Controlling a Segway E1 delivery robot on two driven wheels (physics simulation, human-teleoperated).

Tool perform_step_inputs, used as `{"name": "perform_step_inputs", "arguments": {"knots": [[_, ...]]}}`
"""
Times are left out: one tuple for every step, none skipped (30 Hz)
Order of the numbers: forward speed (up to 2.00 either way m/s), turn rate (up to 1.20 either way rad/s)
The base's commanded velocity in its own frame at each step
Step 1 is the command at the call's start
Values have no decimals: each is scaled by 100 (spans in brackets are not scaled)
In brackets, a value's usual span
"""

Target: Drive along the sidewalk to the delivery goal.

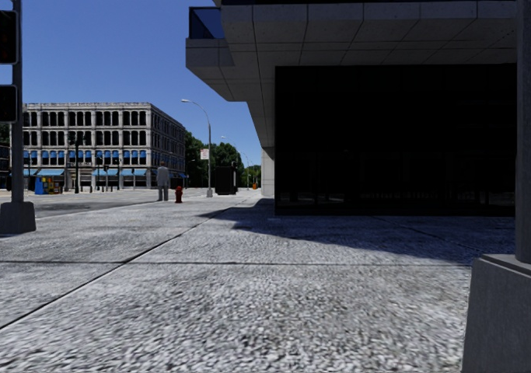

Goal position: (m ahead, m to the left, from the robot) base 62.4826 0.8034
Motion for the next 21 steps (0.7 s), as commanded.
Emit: {"name": "perform_step_inputs", "arguments": {"knots": [[125, 0], [125, 0], [125, 0], [125, 0], [125, 0], [125, 0], [125, 0], [125, 0], [125, 0], [125, 0], [125, 0], [125, 0], [125, 0], [125, 0], [125, 0], [125, 0], [125, 0], [125, 0], [125, 0], [125, 0], [125, 0]]}}
